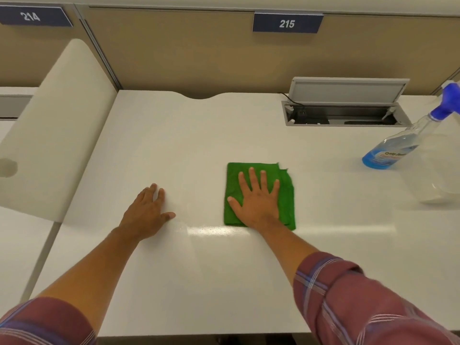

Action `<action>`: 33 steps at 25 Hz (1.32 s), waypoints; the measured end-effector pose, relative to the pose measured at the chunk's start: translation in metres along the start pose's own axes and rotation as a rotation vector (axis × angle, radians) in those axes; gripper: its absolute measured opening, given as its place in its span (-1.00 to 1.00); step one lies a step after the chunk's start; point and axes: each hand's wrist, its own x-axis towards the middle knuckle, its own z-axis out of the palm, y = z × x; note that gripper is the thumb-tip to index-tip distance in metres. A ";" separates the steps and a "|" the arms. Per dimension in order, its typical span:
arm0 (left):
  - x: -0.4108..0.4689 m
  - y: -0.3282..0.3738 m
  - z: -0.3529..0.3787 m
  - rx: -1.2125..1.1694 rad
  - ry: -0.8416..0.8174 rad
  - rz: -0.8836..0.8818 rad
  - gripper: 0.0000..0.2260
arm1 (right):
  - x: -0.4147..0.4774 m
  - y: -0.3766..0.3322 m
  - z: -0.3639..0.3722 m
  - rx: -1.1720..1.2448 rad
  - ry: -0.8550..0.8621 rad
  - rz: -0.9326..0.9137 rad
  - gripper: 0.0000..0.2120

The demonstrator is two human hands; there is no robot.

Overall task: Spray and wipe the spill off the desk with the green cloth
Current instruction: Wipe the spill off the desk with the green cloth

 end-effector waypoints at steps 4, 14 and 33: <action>0.000 -0.001 -0.001 0.006 -0.008 0.012 -0.23 | -0.049 -0.047 0.015 0.004 -0.013 -0.169 -0.17; 0.001 -0.003 -0.001 -0.008 0.000 0.004 -0.22 | -0.135 0.085 0.030 -0.011 0.069 0.111 -0.19; -0.004 0.000 -0.007 0.008 -0.023 0.009 -0.23 | -0.155 -0.001 0.039 0.016 0.016 -0.182 -0.21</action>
